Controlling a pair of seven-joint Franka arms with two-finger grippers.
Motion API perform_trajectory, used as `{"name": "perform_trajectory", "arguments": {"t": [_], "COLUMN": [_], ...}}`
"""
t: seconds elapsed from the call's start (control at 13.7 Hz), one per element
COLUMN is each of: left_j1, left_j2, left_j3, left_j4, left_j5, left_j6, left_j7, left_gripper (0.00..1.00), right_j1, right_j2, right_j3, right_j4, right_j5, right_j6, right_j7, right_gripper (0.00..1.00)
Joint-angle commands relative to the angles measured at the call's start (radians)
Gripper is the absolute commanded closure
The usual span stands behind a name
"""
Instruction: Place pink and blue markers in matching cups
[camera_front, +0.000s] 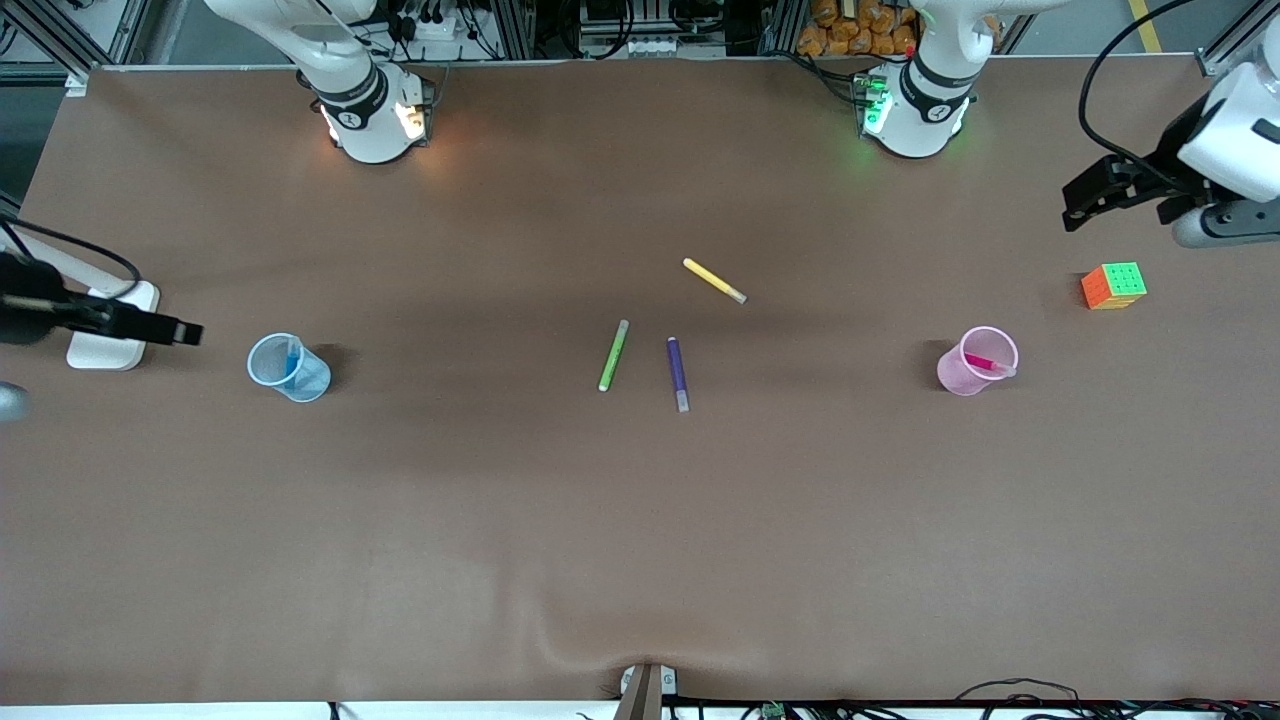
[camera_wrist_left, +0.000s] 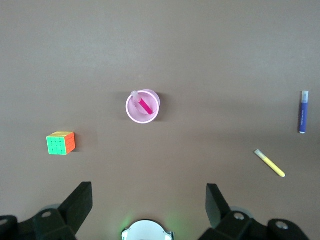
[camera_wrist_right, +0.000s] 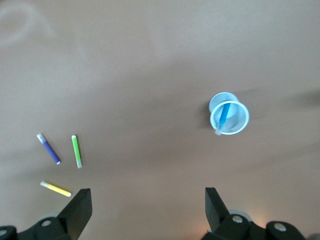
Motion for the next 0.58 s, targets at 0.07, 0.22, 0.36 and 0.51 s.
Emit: {"name": "perform_trajectory", "arguments": {"t": [0.07,0.22,0.36,0.51], "left_j1": [-0.007,0.007,0.010,0.010], "left_j2": [-0.115,-0.103,-0.085,-0.068], "left_j3": [0.031,0.029,0.031,0.031], "left_j4": [-0.126,-0.121,-0.099,-0.068], "left_j5": [-0.020,-0.020,-0.021,-0.021], "left_j6": [0.056,0.056,0.056,0.056], "left_j7": [0.013,0.014,0.016,0.013], "left_gripper": [0.00,0.00,0.00,0.00], "right_j1": [0.042,0.027,0.030,0.013], "right_j2": [-0.087,-0.160,-0.214,-0.268], "right_j3": [-0.054,-0.047,-0.044,-0.014], "right_j4": [-0.012,-0.029,-0.113,-0.214], "right_j5": [-0.079,-0.082,-0.088,-0.102], "right_j6": [-0.030,-0.053,-0.038,0.019], "right_j7": [-0.014,-0.014,-0.006,-0.006], "right_gripper": [0.00,0.00,0.00,0.00]}}
